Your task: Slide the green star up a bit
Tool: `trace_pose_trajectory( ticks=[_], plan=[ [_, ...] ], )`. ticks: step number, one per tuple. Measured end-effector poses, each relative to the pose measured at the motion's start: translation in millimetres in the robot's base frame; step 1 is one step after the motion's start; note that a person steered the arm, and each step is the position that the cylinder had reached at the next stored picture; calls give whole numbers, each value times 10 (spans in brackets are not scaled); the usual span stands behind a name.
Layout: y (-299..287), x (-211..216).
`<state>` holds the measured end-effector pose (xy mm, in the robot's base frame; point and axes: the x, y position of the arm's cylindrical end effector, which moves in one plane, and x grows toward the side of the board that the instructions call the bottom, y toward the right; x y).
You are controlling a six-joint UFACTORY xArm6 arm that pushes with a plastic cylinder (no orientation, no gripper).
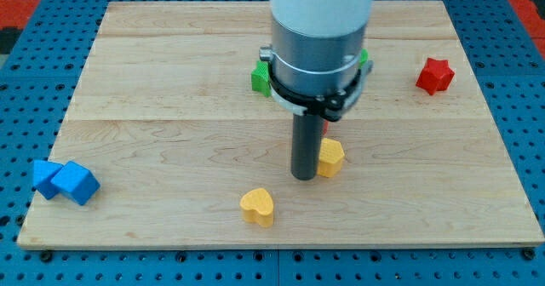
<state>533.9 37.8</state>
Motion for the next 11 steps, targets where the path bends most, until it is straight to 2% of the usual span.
trace_pose_trajectory(
  ticks=[3, 5, 6, 8, 11],
  plan=[
    [-199, -126],
    [-370, -1103],
    [-370, -1401],
    [-424, -1544],
    [-1111, -1544]
  ],
)
